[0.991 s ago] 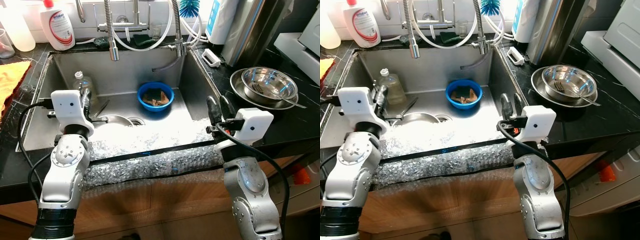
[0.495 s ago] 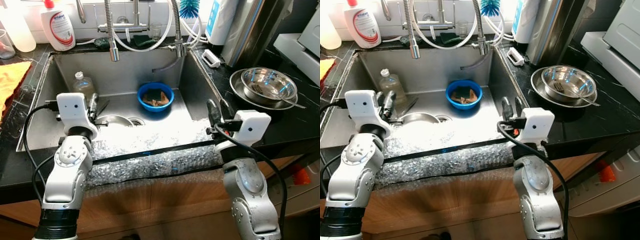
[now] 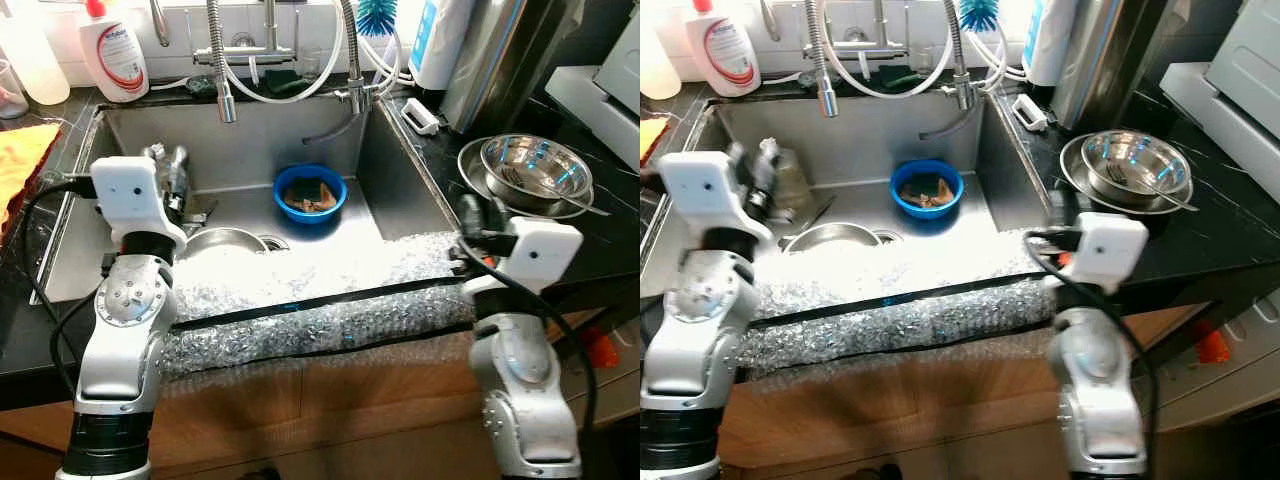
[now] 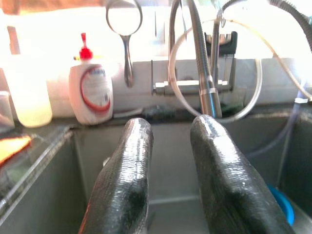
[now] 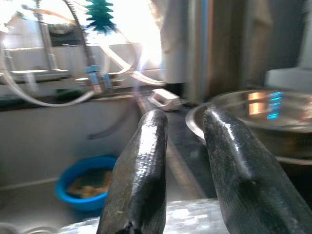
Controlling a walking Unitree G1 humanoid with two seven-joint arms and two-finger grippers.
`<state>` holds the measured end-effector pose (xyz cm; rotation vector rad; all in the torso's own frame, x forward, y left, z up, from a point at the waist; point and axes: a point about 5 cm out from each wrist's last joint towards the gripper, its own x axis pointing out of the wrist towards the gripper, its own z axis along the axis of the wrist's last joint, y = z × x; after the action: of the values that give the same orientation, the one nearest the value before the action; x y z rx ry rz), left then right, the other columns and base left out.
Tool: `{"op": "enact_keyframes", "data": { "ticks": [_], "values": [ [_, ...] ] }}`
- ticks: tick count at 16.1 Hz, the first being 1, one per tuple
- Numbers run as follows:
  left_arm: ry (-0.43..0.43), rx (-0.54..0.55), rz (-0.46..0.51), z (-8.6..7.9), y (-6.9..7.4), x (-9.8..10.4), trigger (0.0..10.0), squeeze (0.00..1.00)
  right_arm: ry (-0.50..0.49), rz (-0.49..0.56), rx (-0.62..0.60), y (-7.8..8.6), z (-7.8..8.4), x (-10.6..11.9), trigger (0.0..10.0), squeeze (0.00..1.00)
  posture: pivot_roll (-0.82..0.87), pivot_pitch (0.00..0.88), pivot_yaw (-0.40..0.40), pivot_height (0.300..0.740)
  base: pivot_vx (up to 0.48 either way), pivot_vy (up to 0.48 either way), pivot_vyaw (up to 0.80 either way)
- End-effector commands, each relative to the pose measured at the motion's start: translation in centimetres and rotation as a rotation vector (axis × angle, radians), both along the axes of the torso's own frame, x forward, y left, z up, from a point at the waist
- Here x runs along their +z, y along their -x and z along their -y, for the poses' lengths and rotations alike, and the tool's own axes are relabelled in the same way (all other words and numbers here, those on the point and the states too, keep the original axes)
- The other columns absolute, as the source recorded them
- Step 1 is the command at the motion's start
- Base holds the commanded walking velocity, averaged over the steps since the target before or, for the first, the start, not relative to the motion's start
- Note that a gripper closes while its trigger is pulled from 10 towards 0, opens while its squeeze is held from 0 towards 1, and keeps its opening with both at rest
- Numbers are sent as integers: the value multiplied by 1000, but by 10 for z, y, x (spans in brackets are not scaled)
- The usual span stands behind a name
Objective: Kitchen organization
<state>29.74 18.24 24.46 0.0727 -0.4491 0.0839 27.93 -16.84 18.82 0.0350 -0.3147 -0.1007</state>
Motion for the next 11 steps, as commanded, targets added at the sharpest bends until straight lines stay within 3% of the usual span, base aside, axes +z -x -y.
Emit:
{"op": "enact_keyframes", "data": {
  "ticks": [1,2,3,4,7,8,11],
  "values": [
    [-34,-8,16,1,5,2,10000,0,-1,-1,-63,1,11,1,10000,0,52,140,-41,740,0,0,0],
    [-50,-12,7,0,7,-2,10000,0,1,-4,-105,4,19,1,10000,90,49,142,-39,740,0,0,0],
    [-58,-13,2,0,8,-4,10000,0,1,-11,-122,5,22,0,10000,824,49,142,-39,740,0,0,0],
    [-68,-13,-4,-1,9,-6,10000,0,-6,-25,-145,7,27,-2,10000,1000,43,146,-39,740,0,0,0],
    [-78,-11,-12,0,8,-7,10000,0,-20,-199,-266,10,43,-29,10000,1000,46,146,-42,740,0,0,0],
    [-91,-19,-12,3,7,-7,10000,0,-62,-205,-288,10,46,-32,10000,1000,48,147,-42,740,0,0,0],
    [-90,-27,-14,6,8,-8,10000,0,-65,-176,-337,8,55,-24,10000,1000,47,147,-44,740,0,0,0]
  ]
}}
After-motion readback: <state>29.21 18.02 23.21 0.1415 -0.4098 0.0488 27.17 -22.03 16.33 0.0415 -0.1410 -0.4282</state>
